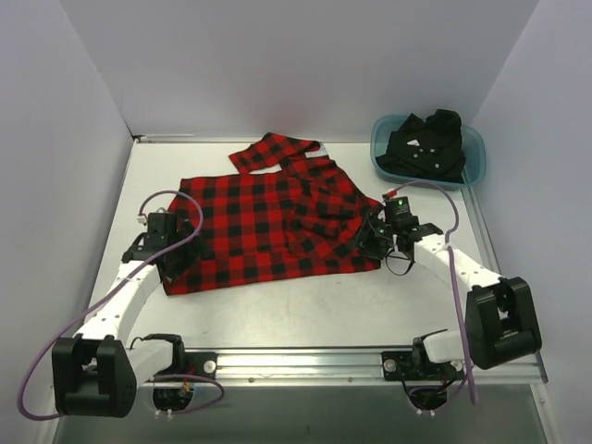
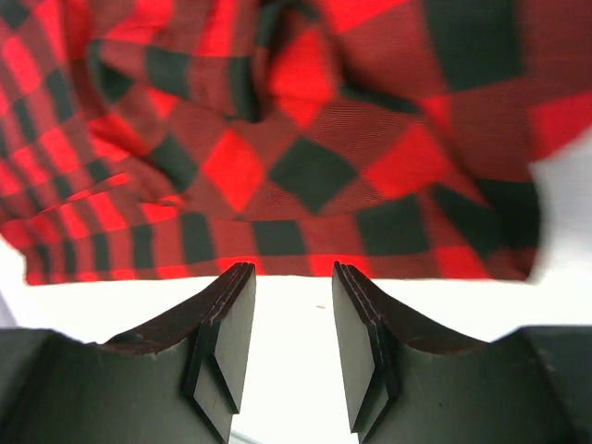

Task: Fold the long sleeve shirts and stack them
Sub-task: Fold the shirt

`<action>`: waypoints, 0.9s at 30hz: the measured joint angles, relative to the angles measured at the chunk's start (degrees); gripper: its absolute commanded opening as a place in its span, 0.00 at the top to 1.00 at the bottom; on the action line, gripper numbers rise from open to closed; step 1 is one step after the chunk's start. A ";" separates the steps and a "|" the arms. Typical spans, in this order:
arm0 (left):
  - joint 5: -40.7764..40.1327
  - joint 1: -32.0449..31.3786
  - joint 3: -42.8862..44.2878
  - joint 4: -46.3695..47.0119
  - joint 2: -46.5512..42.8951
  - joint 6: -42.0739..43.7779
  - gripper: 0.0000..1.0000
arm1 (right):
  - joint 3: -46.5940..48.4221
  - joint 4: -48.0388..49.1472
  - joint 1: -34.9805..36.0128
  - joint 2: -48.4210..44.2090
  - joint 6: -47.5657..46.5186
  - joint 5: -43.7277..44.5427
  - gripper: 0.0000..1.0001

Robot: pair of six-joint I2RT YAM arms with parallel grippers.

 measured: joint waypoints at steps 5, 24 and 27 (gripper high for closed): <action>-0.59 -0.44 -3.54 3.34 5.92 -1.84 0.08 | -2.36 6.60 0.22 4.55 3.28 -2.75 0.62; -1.81 4.79 -7.80 2.78 1.01 -2.62 0.02 | -4.79 -3.04 -7.04 -2.82 -0.24 3.48 0.47; -1.79 3.19 -3.61 1.09 0.02 2.05 0.03 | 2.84 -4.15 -4.83 -2.80 -3.10 5.95 0.46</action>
